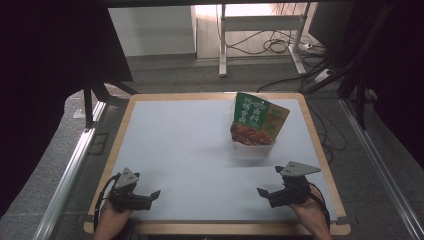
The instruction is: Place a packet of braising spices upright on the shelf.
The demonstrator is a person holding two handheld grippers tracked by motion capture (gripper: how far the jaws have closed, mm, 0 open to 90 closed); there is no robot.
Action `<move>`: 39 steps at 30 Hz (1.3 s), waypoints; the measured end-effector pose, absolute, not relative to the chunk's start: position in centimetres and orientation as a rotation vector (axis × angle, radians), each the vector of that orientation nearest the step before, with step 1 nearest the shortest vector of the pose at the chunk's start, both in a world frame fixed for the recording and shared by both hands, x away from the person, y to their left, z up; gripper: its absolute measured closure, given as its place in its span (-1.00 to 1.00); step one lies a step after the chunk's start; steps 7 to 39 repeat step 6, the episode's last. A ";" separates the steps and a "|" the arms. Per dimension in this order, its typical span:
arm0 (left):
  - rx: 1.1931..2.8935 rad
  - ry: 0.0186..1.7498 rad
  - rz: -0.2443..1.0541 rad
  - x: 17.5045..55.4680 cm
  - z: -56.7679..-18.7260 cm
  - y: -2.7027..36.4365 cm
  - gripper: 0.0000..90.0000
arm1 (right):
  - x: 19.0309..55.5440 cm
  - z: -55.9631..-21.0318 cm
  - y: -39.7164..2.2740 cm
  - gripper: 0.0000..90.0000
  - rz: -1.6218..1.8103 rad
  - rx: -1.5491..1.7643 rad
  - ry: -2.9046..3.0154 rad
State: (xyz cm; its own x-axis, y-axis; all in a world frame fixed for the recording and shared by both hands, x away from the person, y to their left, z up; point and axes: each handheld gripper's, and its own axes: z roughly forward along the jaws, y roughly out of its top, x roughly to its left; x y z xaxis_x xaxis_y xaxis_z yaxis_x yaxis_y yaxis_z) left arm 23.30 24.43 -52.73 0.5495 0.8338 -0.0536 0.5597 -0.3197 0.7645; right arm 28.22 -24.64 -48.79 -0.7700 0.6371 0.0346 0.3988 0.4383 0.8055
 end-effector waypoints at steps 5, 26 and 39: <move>2.024 1.119 0.458 23.3 -52.7 24.4 -0.97 | 28.3 -48.9 -24.7 -1.00 1.238 0.896 2.422; 2.025 1.119 0.459 23.4 -52.7 24.3 -0.97 | 28.3 -48.9 -24.7 -1.00 1.239 0.897 2.423; 2.025 1.119 0.459 23.4 -52.7 24.3 -0.97 | 28.3 -48.9 -24.7 -1.00 1.239 0.897 2.423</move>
